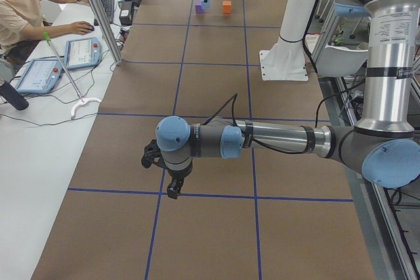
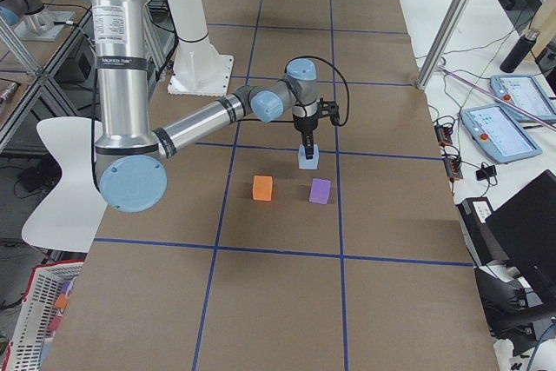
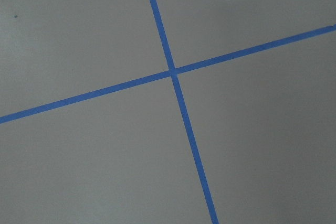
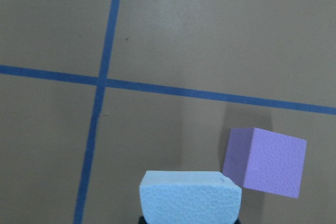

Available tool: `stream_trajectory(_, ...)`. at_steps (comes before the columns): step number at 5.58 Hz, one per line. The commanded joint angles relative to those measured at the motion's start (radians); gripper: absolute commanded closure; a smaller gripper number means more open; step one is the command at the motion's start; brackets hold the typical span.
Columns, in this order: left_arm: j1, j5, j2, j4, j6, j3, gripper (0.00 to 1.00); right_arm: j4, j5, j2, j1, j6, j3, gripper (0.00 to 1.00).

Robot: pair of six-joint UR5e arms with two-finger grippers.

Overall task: Place blue block between orange and purple blocks
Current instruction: 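Carry the light-blue cube with the right gripper toward the purple cube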

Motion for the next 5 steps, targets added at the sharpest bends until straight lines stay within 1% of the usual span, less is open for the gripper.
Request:
stream_trajectory(1,0.000,0.000,0.000,-0.006,0.000,-0.001,0.00,0.080,0.026,-0.098,0.019,-0.016,-0.012,1.00)
stream_trajectory(2,0.000,0.000,0.000,-0.008,0.000,-0.001,0.00,0.080,0.036,-0.105,0.017,-0.008,-0.020,1.00)
stream_trajectory(3,0.000,0.000,0.000,-0.008,0.000,-0.001,0.00,0.080,0.039,-0.096,0.014,-0.003,-0.045,0.98)
stream_trajectory(4,0.000,0.000,0.000,-0.008,0.001,-0.003,0.00,0.083,0.039,-0.083,0.013,-0.003,-0.075,0.71)
stream_trajectory(5,0.000,0.000,0.000,-0.008,0.002,-0.003,0.00,0.083,0.037,-0.078,0.011,-0.003,-0.089,0.56)
